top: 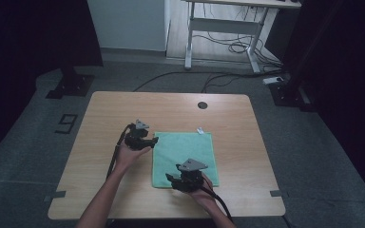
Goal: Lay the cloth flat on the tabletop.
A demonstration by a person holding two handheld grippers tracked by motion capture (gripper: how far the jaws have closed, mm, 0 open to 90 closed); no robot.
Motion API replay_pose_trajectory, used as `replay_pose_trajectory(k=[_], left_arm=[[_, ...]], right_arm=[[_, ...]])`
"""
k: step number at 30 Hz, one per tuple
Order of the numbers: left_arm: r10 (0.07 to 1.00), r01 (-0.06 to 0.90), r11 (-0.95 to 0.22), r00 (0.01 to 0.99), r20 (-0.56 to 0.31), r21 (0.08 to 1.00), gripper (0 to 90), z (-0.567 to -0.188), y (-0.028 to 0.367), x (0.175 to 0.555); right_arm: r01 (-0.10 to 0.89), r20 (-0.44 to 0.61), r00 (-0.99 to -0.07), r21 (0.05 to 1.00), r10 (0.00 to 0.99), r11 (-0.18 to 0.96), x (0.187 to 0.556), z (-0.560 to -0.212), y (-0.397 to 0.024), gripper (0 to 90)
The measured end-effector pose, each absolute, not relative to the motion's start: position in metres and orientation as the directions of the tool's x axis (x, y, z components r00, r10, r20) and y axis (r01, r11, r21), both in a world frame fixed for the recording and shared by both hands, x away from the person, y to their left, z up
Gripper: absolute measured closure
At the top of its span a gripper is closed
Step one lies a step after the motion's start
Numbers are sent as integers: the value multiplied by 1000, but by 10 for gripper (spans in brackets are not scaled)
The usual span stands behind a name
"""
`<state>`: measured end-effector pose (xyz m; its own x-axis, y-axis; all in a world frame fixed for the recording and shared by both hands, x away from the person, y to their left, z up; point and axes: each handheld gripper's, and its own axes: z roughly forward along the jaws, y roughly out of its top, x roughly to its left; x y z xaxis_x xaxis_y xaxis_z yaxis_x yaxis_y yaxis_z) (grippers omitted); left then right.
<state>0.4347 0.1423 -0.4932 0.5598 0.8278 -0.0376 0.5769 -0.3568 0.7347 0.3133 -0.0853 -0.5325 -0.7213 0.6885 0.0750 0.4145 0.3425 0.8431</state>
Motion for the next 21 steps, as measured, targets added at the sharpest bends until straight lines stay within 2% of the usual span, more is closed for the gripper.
replay_pose_trajectory(k=[21], left_arm=[[853, 638, -305, 513, -95, 707, 483, -513, 133, 465]], right_arm=[[404, 74, -767, 827, 638, 390, 311, -543, -51, 430]])
